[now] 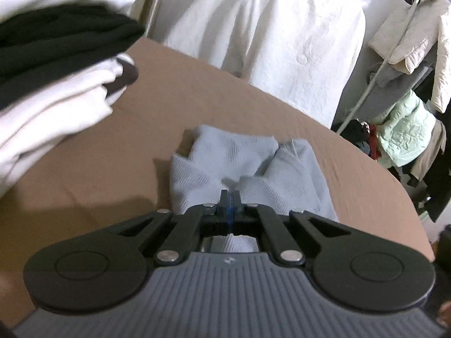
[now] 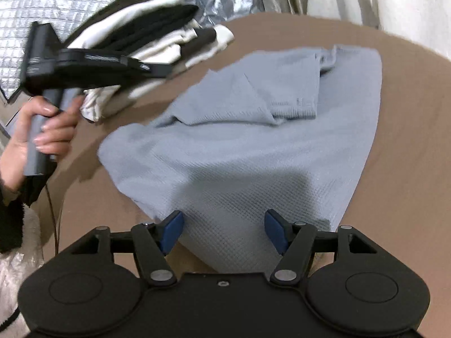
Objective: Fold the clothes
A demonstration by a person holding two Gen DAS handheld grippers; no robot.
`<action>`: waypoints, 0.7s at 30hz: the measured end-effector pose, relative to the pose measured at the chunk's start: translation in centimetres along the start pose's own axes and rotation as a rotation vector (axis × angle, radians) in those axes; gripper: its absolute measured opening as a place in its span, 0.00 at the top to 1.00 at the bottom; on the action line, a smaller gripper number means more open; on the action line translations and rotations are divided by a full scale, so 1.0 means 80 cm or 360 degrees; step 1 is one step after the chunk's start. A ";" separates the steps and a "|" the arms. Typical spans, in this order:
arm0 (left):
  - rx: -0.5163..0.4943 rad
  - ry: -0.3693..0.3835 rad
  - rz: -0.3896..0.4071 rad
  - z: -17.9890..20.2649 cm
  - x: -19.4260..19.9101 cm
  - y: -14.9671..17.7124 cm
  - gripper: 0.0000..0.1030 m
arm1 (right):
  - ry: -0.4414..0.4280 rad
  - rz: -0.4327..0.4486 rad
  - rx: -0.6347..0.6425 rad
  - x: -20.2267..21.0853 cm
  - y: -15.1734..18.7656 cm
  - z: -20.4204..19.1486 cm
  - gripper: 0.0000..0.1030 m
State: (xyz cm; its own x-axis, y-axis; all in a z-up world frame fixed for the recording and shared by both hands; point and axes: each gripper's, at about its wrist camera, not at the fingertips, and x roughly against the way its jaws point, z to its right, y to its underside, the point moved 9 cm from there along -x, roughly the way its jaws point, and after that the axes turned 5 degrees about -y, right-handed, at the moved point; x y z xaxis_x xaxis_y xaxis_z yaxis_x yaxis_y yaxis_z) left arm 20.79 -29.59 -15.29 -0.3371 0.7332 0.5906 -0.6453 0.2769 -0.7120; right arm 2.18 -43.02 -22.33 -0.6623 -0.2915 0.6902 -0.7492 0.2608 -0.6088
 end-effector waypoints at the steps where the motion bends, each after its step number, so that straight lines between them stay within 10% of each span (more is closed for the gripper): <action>1: 0.0005 0.0033 -0.0056 0.000 -0.002 0.009 0.99 | -0.0020 0.0012 -0.0019 0.000 -0.001 0.000 0.33; 9: -0.0138 0.0041 -0.0208 0.022 0.007 0.047 0.78 | -0.0414 0.0317 -0.0644 0.001 -0.065 0.033 0.32; 16: -0.0075 -0.0042 -0.0242 0.026 0.019 0.070 0.66 | -0.0262 0.0453 -0.0929 -0.051 -0.089 0.087 0.31; 18: 0.0079 -0.0244 -0.0321 0.011 0.015 0.088 0.65 | -0.0235 0.0521 -0.0825 -0.058 -0.092 0.078 0.43; 20: 0.0113 -0.0265 -0.0345 0.010 0.014 0.097 0.63 | -0.0162 0.0547 -0.0720 -0.062 -0.096 0.067 0.84; 21: 0.0091 -0.0265 -0.0352 0.012 0.014 0.098 0.63 | -0.0138 0.0561 -0.0669 -0.060 -0.102 0.062 0.84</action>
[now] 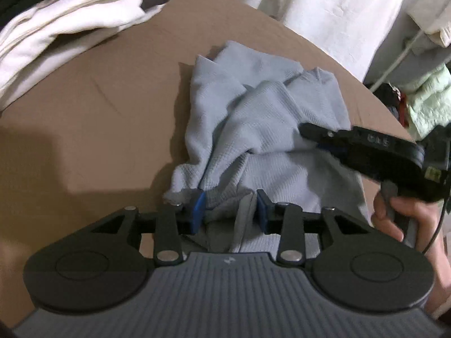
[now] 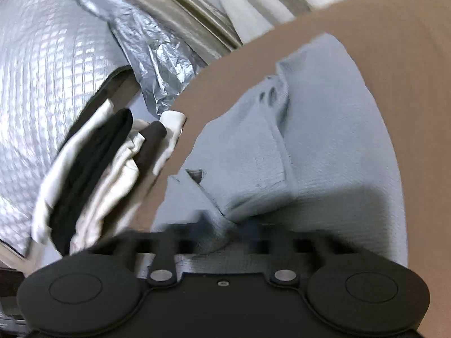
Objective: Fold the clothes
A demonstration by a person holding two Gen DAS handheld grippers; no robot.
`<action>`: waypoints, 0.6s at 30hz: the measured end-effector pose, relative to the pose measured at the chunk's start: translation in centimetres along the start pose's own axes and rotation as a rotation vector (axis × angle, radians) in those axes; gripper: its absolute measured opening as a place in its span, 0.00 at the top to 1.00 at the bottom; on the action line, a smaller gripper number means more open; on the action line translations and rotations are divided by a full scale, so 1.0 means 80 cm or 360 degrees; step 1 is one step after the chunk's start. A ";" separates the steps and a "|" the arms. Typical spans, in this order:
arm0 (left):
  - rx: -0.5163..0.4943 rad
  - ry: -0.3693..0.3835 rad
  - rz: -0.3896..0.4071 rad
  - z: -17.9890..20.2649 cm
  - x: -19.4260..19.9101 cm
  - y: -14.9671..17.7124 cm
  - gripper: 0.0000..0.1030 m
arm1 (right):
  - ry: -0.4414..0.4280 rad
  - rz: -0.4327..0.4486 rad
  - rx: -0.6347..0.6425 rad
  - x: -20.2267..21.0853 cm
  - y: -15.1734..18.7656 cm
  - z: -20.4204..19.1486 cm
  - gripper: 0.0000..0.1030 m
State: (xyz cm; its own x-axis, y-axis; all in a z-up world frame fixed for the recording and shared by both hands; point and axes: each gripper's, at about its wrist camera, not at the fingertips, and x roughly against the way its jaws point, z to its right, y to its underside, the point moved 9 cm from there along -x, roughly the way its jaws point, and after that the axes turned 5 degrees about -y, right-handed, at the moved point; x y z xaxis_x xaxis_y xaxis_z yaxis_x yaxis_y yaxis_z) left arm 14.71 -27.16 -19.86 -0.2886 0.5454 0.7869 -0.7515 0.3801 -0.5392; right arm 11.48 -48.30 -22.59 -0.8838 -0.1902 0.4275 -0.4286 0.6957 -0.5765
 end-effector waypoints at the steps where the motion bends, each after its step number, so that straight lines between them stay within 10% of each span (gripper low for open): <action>1: -0.0020 -0.0001 -0.0005 0.001 0.000 0.001 0.63 | -0.0006 0.0020 0.0061 0.002 -0.008 -0.011 0.85; 13: 0.0109 0.0138 -0.0152 -0.005 0.000 0.009 0.60 | 0.0111 -0.0223 0.0471 -0.119 -0.114 -0.112 0.90; 16: 0.0137 0.0150 -0.0161 -0.006 0.000 0.010 0.60 | 0.0087 -0.0203 0.0344 -0.132 -0.104 -0.099 0.80; 18: 0.0148 0.0156 -0.0162 -0.005 0.001 0.010 0.60 | 0.0031 -0.0177 0.0260 -0.111 -0.096 -0.092 0.55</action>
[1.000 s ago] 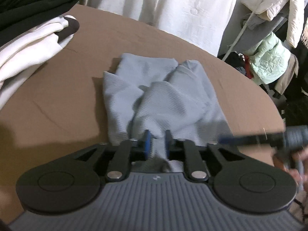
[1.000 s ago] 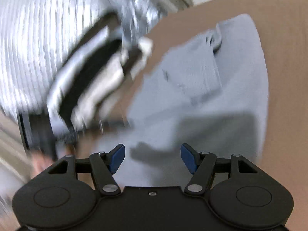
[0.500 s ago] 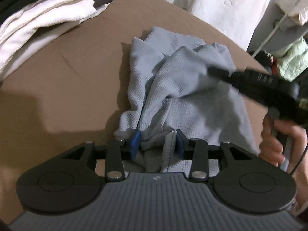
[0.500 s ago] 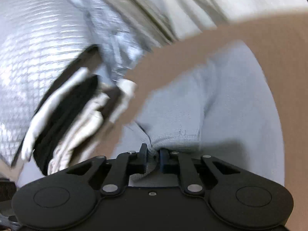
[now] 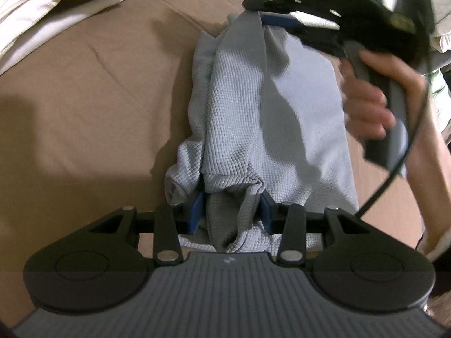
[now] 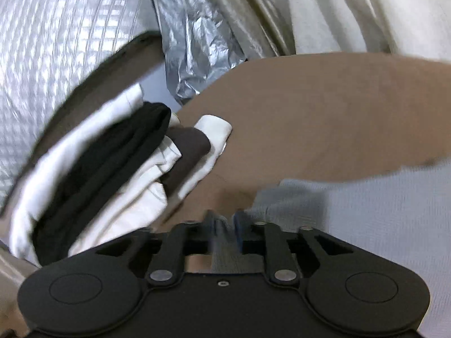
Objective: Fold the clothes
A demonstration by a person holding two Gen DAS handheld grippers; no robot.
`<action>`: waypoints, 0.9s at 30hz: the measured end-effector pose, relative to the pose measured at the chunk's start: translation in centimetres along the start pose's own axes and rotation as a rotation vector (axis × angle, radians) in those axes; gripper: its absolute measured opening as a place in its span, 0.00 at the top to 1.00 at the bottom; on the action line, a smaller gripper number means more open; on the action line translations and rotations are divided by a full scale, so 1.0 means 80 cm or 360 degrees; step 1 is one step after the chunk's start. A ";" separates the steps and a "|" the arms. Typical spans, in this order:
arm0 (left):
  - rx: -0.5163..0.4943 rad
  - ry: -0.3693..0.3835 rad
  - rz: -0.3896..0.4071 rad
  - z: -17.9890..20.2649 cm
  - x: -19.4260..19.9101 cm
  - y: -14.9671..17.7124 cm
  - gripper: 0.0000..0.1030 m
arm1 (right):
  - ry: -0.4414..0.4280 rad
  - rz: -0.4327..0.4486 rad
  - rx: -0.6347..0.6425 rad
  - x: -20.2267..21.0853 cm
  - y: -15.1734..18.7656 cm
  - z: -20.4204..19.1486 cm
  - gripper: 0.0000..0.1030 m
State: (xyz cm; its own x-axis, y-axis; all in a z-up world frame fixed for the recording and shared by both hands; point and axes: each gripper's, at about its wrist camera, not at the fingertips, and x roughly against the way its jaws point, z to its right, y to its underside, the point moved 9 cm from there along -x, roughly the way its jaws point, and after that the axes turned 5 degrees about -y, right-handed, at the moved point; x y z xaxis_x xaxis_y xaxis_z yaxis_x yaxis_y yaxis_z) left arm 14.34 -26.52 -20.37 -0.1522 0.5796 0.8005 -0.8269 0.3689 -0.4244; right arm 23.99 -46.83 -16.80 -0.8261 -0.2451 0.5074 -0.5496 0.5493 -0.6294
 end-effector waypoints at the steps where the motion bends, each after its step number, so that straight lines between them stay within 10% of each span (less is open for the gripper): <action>1: 0.0005 0.0003 0.0000 0.000 0.000 0.000 0.60 | -0.0002 0.0005 -0.0021 0.014 0.008 0.000 0.47; 9: -0.0033 -0.0023 0.0009 0.014 -0.014 -0.003 0.47 | 0.0129 -0.0176 0.0268 0.138 0.116 -0.007 0.44; 10: -0.0058 -0.0052 0.0024 0.017 -0.017 -0.004 0.56 | 0.0162 -0.0235 0.0319 0.153 0.133 -0.003 0.43; 11: -0.0089 -0.0115 0.0051 0.020 -0.017 -0.006 0.92 | 0.0194 -0.0295 0.0363 0.166 0.148 0.001 0.43; 16: -0.0215 -0.0199 0.0285 0.045 0.032 -0.025 0.92 | 0.0282 -0.0513 0.0488 0.202 0.209 0.022 0.43; 19: -0.0119 -0.0284 0.0223 0.019 0.027 -0.018 0.91 | 0.0271 -0.0623 0.0434 0.202 0.238 0.032 0.38; 24: 0.0001 -0.0267 0.0064 -0.001 0.005 -0.008 0.82 | 0.0340 -0.0694 0.0356 0.193 0.254 0.043 0.38; 27: 0.0016 -0.0185 0.0189 0.003 0.035 -0.023 0.46 | 0.0188 -0.0574 0.0170 0.208 0.243 0.040 0.36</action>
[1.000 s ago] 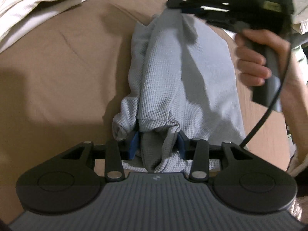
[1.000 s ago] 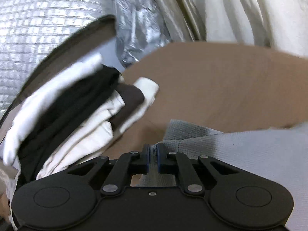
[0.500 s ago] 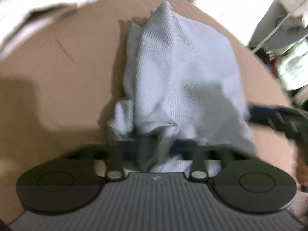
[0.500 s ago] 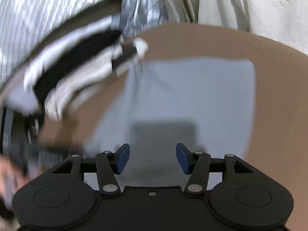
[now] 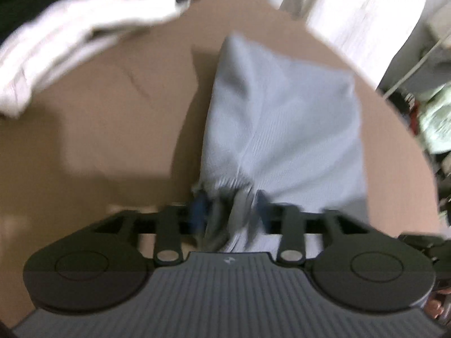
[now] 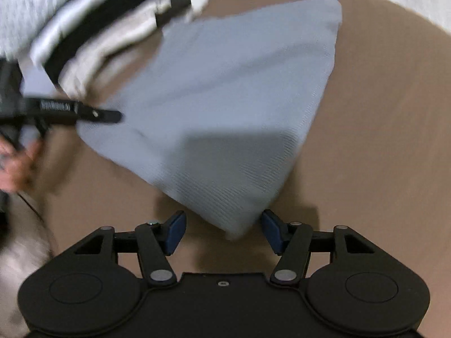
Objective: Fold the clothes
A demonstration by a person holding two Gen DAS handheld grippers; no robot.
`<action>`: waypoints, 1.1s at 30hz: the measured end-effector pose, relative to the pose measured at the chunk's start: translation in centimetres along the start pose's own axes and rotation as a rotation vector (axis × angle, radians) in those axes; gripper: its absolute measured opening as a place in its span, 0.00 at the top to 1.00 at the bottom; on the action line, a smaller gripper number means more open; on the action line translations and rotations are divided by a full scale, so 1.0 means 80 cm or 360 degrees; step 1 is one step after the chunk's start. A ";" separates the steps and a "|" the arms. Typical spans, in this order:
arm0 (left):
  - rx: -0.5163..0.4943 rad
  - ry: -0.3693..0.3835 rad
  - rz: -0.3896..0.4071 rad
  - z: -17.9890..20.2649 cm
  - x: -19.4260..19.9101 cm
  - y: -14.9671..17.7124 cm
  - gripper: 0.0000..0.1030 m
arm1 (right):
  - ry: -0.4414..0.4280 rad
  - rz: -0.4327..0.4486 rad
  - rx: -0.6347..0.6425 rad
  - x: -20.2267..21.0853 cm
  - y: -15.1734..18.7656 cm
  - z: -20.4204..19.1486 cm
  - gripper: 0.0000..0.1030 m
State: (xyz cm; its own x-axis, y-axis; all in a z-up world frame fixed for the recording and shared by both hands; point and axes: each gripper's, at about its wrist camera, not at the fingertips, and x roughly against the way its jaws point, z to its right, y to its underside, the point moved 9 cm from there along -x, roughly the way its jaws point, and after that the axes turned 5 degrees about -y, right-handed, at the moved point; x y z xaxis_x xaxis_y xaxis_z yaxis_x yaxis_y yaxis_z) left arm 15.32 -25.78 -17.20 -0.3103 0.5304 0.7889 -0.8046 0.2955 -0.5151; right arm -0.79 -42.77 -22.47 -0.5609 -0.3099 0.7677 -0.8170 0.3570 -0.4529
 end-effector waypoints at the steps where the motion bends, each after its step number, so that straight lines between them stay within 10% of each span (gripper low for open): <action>1: -0.0009 -0.0012 0.0050 -0.003 0.005 -0.005 0.42 | -0.0035 0.0038 -0.0051 0.005 0.000 0.003 0.36; 4: -0.0046 0.0004 0.0178 -0.010 0.017 -0.019 0.42 | -0.0039 0.0167 -0.0102 0.015 -0.007 0.011 0.36; 9: -0.0039 0.0117 0.0012 -0.002 -0.013 -0.009 0.42 | -0.0110 0.0298 -0.0116 0.003 -0.029 0.007 0.36; 13: -0.0065 -0.0100 0.0022 -0.011 -0.030 0.003 0.43 | 0.0035 0.0167 0.0022 -0.040 -0.026 0.005 0.56; 19: -0.0037 -0.0023 0.0015 -0.009 -0.024 0.012 0.42 | 0.0140 0.0029 0.0174 -0.022 0.009 -0.016 0.73; 22: -0.0142 -0.0229 -0.0061 -0.016 -0.022 0.031 0.39 | 0.0109 -0.0047 0.0131 -0.007 0.034 -0.024 0.74; 24: -0.0179 -0.0294 -0.0063 -0.015 -0.019 0.042 0.31 | 0.0019 -0.0054 -0.0035 0.003 0.050 -0.024 0.72; 29: -0.0064 -0.0304 -0.0194 -0.033 -0.027 0.055 0.14 | -0.0125 0.0256 -0.0414 0.035 0.056 -0.007 0.26; 33: -0.0018 -0.0231 -0.0210 -0.036 -0.034 0.050 0.11 | -0.0278 0.0381 -0.0742 0.011 0.030 0.028 0.20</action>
State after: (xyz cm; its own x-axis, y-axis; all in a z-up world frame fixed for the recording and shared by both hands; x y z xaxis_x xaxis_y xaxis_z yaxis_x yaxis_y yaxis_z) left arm 14.39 -23.77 -22.32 -0.2731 0.3664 0.8895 -0.8377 0.3639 -0.4071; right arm -3.54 -44.14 -23.88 -0.7702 -0.2997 0.5630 -0.5404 0.7755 -0.3264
